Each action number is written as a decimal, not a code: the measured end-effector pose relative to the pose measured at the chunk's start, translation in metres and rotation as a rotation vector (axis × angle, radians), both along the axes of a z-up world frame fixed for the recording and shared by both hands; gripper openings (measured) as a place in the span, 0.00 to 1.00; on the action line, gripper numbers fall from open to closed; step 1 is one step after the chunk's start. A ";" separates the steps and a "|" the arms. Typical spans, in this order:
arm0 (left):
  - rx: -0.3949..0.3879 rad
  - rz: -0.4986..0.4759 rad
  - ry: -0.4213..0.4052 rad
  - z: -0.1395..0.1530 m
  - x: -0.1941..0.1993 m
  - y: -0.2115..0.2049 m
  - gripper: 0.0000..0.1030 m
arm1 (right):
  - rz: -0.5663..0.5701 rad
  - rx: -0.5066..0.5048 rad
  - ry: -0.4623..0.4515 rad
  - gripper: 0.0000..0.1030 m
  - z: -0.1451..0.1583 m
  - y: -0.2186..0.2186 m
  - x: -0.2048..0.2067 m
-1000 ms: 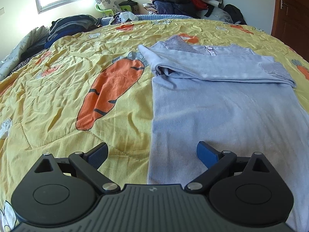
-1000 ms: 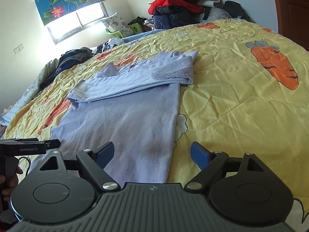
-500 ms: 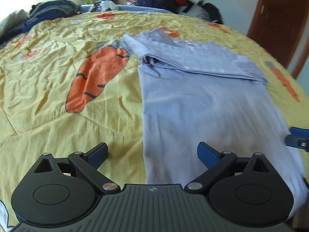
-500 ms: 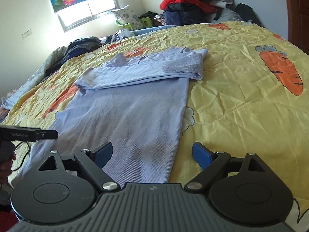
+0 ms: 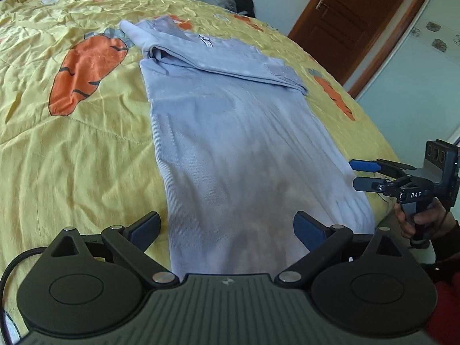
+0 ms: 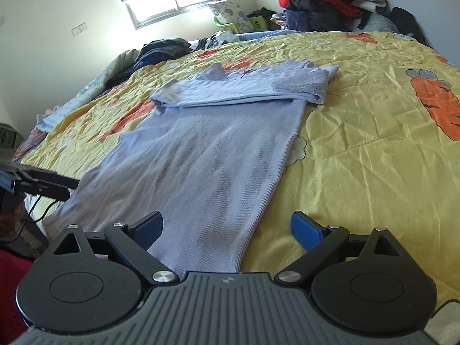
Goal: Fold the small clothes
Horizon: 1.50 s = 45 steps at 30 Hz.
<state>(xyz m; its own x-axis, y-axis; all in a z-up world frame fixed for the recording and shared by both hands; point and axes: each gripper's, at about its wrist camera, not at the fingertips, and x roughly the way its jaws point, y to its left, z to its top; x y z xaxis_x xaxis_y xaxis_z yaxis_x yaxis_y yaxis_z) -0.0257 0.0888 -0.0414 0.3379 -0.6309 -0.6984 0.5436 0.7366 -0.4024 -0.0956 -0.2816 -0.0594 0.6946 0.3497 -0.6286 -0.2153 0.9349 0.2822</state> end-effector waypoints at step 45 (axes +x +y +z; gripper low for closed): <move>-0.319 -0.136 0.223 -0.024 -0.002 0.039 0.70 | 0.196 0.598 0.317 0.13 -0.048 -0.026 -0.033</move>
<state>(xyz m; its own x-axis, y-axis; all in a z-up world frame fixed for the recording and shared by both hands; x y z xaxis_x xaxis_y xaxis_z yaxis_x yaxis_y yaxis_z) -0.0273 0.1273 -0.0656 0.0988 -0.8563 -0.5069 0.5011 0.4829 -0.7181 -0.1285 -0.3071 -0.1072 0.3987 0.7986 -0.4508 -0.1867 0.5520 0.8127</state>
